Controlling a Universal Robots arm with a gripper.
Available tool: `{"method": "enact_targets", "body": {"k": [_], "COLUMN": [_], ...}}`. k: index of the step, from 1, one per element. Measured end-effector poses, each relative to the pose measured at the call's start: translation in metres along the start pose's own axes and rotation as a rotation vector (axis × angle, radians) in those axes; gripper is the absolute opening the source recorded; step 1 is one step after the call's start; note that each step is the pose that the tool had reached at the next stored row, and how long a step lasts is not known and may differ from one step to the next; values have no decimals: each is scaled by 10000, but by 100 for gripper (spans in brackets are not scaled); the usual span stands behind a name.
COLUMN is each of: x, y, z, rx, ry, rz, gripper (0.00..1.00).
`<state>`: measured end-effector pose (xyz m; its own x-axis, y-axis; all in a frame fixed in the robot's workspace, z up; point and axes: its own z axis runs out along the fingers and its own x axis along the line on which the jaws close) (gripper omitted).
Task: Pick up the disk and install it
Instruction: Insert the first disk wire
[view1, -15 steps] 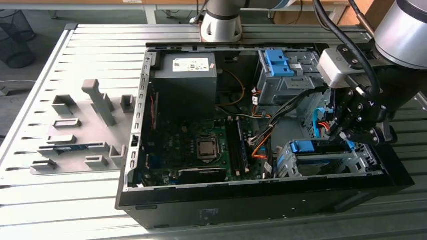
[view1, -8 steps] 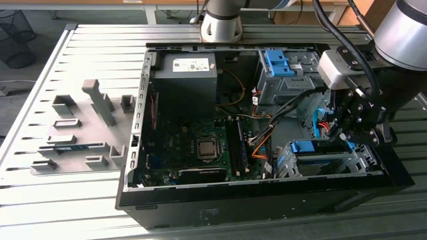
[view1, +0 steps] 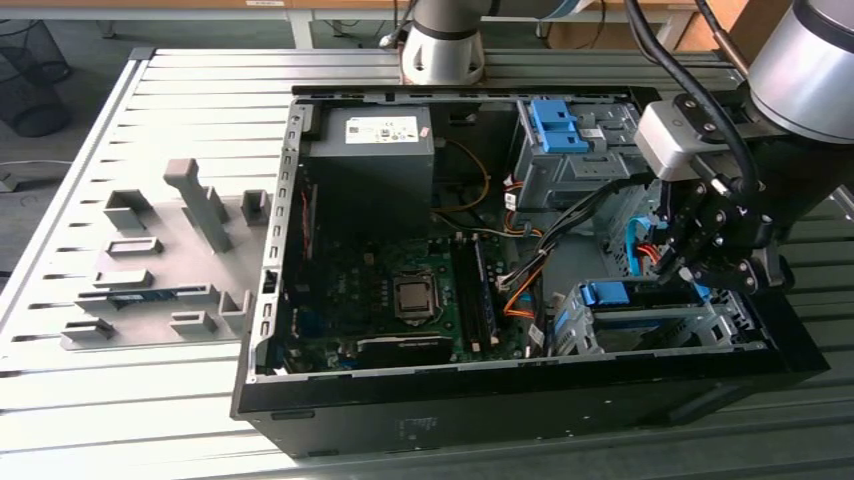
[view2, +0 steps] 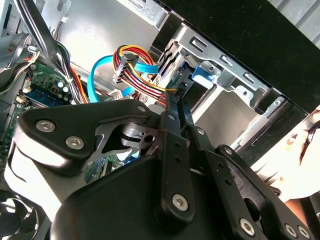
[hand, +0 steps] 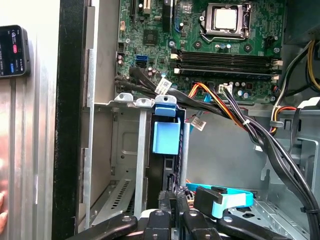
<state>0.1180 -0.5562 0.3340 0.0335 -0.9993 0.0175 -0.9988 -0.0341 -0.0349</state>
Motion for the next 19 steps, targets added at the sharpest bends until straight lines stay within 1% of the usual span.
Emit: {"method": "enact_targets", "body": {"k": [4, 9, 19], "x": [0, 0, 0], "y": [-1, -1, -6], "z": [-31, -26, -2], "rx": [0, -3, -3], "ry": [-1, 7, 8], "rz": [1, 174, 179], "gripper": [16, 16, 16]}}
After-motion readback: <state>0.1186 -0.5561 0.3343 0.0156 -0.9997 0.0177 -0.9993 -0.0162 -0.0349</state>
